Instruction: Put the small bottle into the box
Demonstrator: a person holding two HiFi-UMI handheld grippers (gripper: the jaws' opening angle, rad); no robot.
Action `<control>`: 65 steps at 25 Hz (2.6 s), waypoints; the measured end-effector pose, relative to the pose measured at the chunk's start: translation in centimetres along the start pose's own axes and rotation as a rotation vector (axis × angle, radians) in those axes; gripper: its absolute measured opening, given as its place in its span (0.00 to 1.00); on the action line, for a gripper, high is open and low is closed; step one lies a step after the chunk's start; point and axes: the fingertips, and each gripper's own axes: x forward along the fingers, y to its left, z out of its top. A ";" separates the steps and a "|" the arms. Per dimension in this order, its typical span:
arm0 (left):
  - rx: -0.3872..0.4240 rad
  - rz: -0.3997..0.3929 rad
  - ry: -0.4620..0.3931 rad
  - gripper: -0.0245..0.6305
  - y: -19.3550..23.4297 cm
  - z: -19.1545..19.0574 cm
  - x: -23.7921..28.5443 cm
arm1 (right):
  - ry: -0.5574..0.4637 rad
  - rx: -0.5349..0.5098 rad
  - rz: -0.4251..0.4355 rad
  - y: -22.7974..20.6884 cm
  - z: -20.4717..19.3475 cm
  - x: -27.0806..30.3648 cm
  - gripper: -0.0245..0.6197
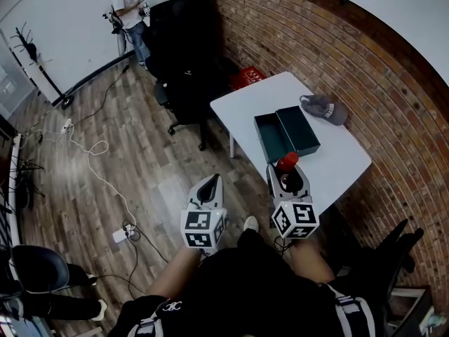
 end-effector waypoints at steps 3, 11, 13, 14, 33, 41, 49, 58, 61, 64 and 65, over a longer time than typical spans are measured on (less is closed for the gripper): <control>0.003 -0.001 0.001 0.05 0.3 1.1 3.2 | 0.014 -0.006 0.006 -1.7 0.2 2.7 0.37; 0.004 -0.013 0.037 0.05 0.3 2.4 11.0 | 0.053 0.007 0.004 -6.5 0.2 8.7 0.37; 0.014 -0.019 0.049 0.05 0.1 2.7 13.0 | 0.066 0.012 0.000 -7.9 -0.2 9.9 0.37; 0.019 -0.023 0.055 0.05 -0.1 2.8 14.0 | 0.073 0.016 -0.002 -8.6 -0.4 10.4 0.37; 0.100 -0.215 0.137 0.05 -3.6 3.6 27.3 | 0.199 0.050 -0.075 -15.3 -4.1 16.7 0.37; 0.113 -0.374 0.118 0.05 0.0 5.7 31.5 | 0.259 0.058 -0.229 -14.9 -6.4 20.4 0.37; 0.068 -0.438 0.136 0.05 2.5 5.6 33.9 | 0.432 0.044 -0.289 -15.6 -11.9 23.5 0.37; 0.077 -0.451 0.173 0.05 3.3 4.8 34.4 | 0.667 0.074 -0.305 -16.7 -19.7 25.4 0.37; 0.082 -0.447 0.179 0.05 3.6 4.6 34.5 | 0.738 0.055 -0.311 -17.2 -21.9 25.8 0.37; 0.088 -0.440 0.183 0.05 4.1 4.4 34.6 | 0.789 0.053 -0.314 -17.2 -23.5 26.1 0.37; 0.089 -0.436 0.184 0.05 4.4 4.4 34.6 | 0.810 0.053 -0.314 -17.1 -24.0 26.1 0.37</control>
